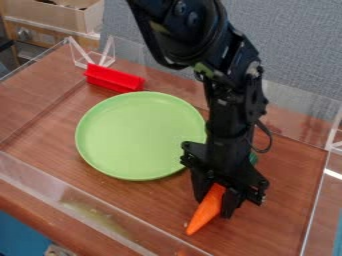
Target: Put the carrot on the left side
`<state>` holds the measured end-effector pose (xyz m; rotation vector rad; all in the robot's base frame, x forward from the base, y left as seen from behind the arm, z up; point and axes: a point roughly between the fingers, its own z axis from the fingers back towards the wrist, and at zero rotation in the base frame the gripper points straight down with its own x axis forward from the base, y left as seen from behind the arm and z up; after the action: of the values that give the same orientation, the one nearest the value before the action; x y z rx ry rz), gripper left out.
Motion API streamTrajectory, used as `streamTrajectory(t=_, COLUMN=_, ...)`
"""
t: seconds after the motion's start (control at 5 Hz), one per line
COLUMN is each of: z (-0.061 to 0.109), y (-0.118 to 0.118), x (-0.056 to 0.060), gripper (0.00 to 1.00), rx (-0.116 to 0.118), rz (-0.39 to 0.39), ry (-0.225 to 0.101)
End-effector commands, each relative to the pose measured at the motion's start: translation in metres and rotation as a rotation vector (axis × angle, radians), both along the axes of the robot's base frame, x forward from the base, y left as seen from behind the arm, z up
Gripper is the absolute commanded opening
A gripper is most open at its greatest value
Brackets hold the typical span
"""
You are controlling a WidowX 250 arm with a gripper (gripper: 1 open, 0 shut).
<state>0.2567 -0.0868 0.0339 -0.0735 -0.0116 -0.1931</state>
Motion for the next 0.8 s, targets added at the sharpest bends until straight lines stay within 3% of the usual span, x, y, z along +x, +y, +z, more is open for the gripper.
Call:
streamTrajectory(t=0.0, z=0.0173, y=-0.0039, x=0.0067, gripper=0.0, rx=-0.013, rz=-0.015, ry=-0.079)
streamTrajectory(t=0.2, z=0.0178, y=-0.004, x=0.0074, gripper=0.0, rx=-0.011, rz=-0.015, ry=-0.092)
streamTrajectory(t=0.4, z=0.0177, y=-0.0047, x=0.0078, gripper=1.0, rx=-0.008, rz=-0.016, ry=-0.105)
streamTrajectory(t=0.6, z=0.0159, y=-0.0043, x=0.0087, gripper=0.0, rx=-0.002, rz=-0.018, ry=-0.109)
